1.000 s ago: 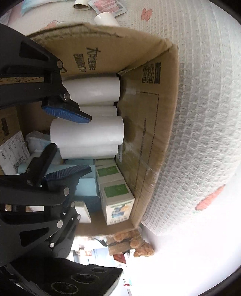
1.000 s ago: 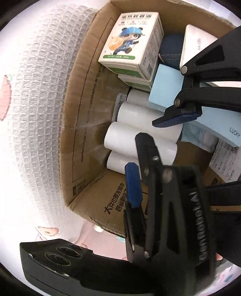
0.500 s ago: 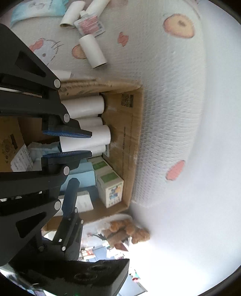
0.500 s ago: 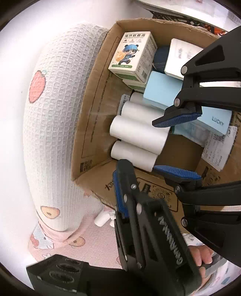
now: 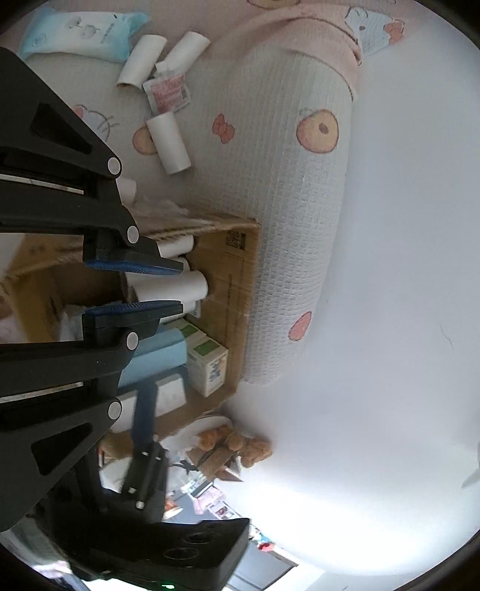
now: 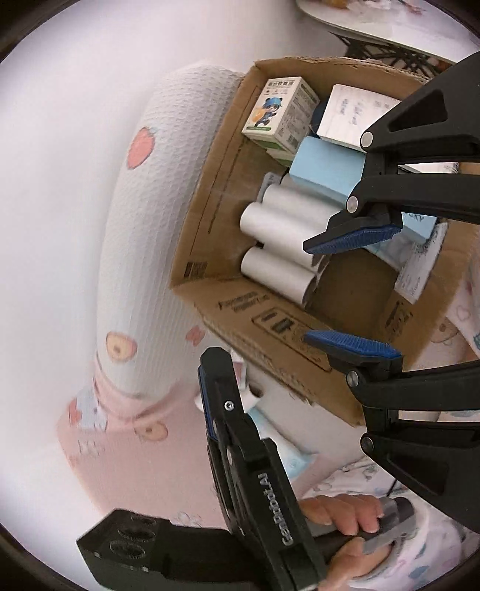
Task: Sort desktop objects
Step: 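Withdraw the open left gripper and move it toward the loose tubes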
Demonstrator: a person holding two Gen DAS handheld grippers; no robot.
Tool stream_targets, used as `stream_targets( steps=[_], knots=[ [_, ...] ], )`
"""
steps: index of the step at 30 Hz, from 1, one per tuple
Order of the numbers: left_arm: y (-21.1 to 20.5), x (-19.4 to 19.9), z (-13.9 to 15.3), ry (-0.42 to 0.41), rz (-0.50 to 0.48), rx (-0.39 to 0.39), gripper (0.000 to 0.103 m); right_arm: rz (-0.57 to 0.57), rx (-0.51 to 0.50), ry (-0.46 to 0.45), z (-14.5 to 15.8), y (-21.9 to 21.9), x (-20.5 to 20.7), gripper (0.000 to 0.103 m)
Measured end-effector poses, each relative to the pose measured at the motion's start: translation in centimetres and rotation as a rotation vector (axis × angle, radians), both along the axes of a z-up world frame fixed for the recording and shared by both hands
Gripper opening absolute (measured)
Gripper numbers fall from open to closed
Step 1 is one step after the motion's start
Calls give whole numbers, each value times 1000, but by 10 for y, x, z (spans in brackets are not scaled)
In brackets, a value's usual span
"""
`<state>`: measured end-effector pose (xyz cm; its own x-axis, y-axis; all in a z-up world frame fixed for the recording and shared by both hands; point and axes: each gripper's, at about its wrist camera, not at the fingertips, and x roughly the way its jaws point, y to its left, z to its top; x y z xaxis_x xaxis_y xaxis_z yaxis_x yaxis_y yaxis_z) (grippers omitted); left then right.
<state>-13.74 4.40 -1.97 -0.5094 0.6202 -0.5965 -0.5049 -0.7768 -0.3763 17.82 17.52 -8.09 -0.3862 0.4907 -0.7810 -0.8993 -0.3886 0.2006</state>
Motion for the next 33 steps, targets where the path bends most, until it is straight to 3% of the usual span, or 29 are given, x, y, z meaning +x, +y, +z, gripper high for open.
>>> stream_targets(
  steps=[5, 11, 15, 18, 20, 21, 22, 26, 30, 33],
  knots=[
    [-32, 24, -20, 25, -10, 17, 16, 26, 59, -56, -3, -25, -10, 39],
    [-81, 32, -77, -47, 14, 103, 26, 20, 72, -88, -14, -45, -19, 39],
    [-107, 32, -123, -77, 31, 128, 26, -30, 111, -74, -17, -62, -26, 39],
    [-124, 29, -151, -190, 96, 149, 26, -78, 151, -62, -18, -78, -36, 39],
    [-133, 25, -160, -276, 80, 268, 29, -110, 181, -54, -17, -89, -45, 39],
    [-135, 22, -162, -309, 61, 327, 35, -124, 204, -50, -16, -97, -51, 39],
    [-136, 20, -164, -319, 54, 352, 37, -138, 223, -48, -15, -102, -56, 39],
    [-137, 11, -168, -320, 89, 350, 39, -192, 324, -78, -8, -123, -88, 39],
    [-147, -3, -182, -397, 131, 389, 39, -162, 392, -47, -1, -134, -121, 39],
    [-156, -12, -191, -443, 177, 395, 39, -143, 409, -73, -3, -132, -141, 39]
  ],
)
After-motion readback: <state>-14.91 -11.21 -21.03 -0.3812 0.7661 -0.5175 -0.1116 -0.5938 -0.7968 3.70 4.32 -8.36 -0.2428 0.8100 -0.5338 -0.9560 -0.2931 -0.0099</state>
